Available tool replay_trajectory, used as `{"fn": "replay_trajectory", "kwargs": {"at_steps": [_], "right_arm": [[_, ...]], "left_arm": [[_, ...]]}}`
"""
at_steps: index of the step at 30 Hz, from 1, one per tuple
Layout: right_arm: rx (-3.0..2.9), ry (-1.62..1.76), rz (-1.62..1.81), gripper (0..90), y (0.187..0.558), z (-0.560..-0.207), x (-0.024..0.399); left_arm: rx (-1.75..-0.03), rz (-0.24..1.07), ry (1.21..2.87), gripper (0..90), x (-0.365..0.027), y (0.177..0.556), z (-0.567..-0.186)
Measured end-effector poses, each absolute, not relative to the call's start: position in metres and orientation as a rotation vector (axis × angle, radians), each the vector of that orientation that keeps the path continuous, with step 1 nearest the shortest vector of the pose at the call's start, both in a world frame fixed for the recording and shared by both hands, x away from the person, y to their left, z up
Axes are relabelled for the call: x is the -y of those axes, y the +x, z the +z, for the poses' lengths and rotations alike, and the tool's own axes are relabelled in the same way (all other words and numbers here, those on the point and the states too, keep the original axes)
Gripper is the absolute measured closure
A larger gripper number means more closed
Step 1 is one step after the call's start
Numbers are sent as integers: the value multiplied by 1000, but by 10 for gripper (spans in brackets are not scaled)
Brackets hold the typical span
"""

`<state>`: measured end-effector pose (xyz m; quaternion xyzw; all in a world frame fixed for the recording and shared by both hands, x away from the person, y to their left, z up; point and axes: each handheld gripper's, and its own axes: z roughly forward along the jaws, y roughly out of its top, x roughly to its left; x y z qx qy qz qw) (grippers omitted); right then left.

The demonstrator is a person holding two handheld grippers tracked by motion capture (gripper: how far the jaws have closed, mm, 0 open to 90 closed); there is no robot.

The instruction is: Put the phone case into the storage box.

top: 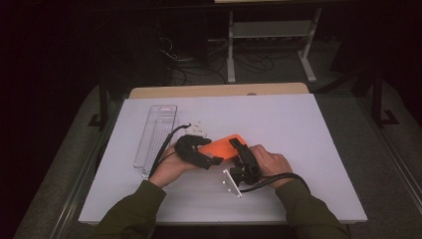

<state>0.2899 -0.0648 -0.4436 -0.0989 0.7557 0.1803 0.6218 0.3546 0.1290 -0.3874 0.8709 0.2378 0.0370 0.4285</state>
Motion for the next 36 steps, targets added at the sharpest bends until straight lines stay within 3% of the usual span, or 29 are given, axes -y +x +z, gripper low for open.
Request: {"fn": "replay_trajectory", "kwargs": {"at_steps": [36], "right_arm": [[-1746,-269,391,661,287,-443,64]], "left_arm": [[-599,66,2161,158,-133,357,-388]]}}
